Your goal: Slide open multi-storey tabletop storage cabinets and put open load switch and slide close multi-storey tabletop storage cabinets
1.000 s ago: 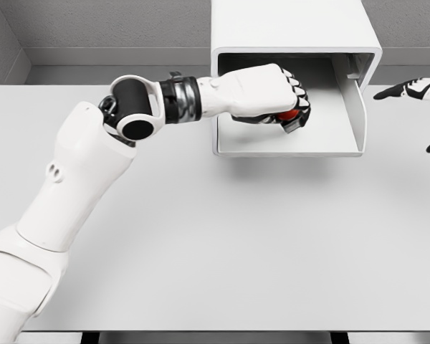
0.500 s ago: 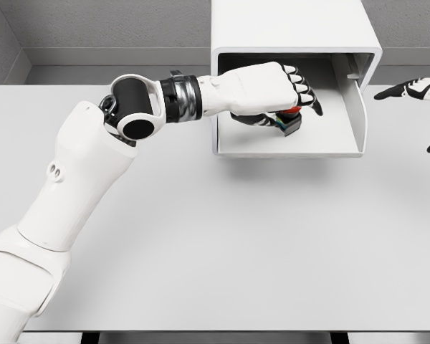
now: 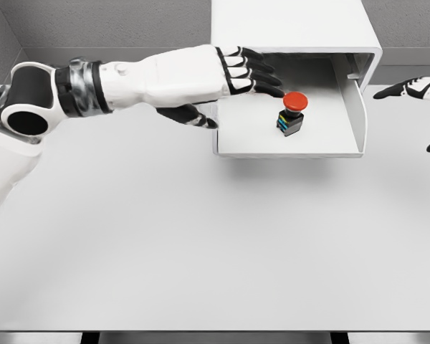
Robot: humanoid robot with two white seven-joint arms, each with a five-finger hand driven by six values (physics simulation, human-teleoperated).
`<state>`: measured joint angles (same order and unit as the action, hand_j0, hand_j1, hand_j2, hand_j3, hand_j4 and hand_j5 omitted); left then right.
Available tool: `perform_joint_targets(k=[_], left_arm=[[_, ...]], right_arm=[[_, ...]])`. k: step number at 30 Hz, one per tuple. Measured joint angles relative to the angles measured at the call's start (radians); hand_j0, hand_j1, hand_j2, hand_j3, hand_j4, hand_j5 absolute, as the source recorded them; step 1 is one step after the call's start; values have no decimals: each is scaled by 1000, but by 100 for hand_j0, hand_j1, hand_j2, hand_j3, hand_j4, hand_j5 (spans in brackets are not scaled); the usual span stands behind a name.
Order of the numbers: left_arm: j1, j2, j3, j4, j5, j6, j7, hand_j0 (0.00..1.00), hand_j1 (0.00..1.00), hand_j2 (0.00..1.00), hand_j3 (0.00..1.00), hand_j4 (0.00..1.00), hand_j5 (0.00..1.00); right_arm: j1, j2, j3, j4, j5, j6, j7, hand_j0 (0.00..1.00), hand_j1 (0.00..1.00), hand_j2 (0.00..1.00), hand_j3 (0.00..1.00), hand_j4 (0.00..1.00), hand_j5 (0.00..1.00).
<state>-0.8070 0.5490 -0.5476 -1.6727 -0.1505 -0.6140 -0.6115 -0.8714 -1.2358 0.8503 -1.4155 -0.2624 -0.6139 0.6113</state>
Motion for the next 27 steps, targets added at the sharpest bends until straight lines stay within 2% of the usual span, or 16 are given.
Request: perform_joint_targets(k=[2, 3, 5, 8, 14, 27], left_arm=[[61, 188, -3, -25, 183, 0, 0, 100, 100, 100, 100, 100, 100], [84, 265, -4, -32, 245, -1, 0, 100, 100, 100, 100, 100, 100], [137, 368, -4, -35, 321, -1, 0, 100, 100, 100, 100, 100, 100], [138, 447, -2, -29, 367, 0, 0, 100, 100, 100, 100, 100, 100], [164, 485, -2, -25, 390, 0, 0, 100, 100, 100, 100, 100, 100], [166, 483, -4, -24, 393, 0, 0, 100, 100, 100, 100, 100, 100]], right_arm=[[2, 7, 2, -7, -2, 0, 0, 100, 100, 100, 100, 100, 100], [2, 12, 5, -9, -3, 0, 0, 100, 100, 100, 100, 100, 100], [12, 33, 10, -11, -3, 0, 0, 100, 100, 100, 100, 100, 100], [28, 68, 1, 2, 16, 25, -7, 100, 100, 100, 100, 100, 100], [46, 99, 8, 8, 43, 10, -2, 100, 100, 100, 100, 100, 100], [43, 89, -48, 9, -8, 0, 0, 100, 100, 100, 100, 100, 100]])
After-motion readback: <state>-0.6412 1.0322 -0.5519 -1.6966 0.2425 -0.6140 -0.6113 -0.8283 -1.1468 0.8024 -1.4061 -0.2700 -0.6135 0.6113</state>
